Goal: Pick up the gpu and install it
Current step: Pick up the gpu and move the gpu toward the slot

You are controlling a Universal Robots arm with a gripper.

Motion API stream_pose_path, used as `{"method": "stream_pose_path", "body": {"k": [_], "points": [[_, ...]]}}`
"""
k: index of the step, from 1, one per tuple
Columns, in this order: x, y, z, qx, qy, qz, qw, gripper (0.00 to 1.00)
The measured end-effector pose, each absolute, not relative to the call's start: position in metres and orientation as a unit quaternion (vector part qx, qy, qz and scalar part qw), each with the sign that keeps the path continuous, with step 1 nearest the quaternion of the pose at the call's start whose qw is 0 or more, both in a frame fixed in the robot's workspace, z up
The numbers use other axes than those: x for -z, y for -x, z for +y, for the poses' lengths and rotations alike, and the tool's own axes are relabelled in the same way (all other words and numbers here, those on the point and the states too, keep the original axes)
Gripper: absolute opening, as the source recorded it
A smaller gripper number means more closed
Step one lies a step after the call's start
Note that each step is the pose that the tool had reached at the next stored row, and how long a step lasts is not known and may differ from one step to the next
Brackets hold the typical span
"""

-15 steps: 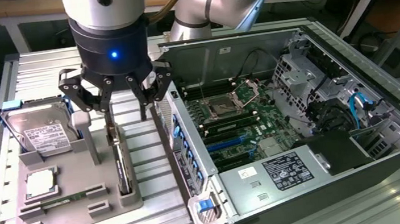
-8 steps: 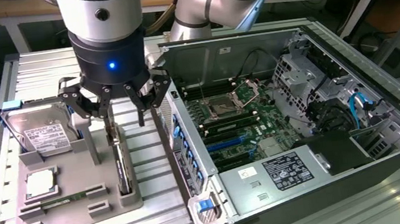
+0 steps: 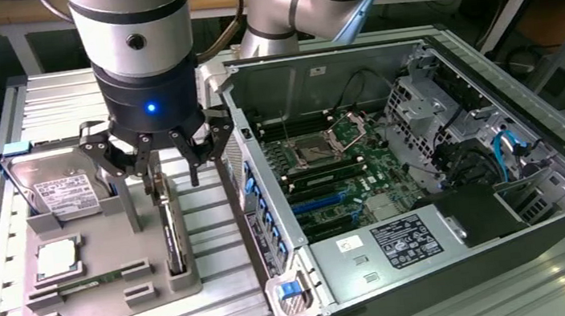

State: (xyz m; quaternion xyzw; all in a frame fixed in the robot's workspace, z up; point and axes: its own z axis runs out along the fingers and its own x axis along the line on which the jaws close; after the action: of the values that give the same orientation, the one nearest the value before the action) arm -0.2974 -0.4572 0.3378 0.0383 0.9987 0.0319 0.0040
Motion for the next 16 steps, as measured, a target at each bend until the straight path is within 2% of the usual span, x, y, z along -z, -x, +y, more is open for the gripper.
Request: {"method": "stream_pose_path", "body": {"k": [16], "points": [[-0.309,0.307,-0.451,-0.032,-0.038,0.999,0.007,0.54]]}}
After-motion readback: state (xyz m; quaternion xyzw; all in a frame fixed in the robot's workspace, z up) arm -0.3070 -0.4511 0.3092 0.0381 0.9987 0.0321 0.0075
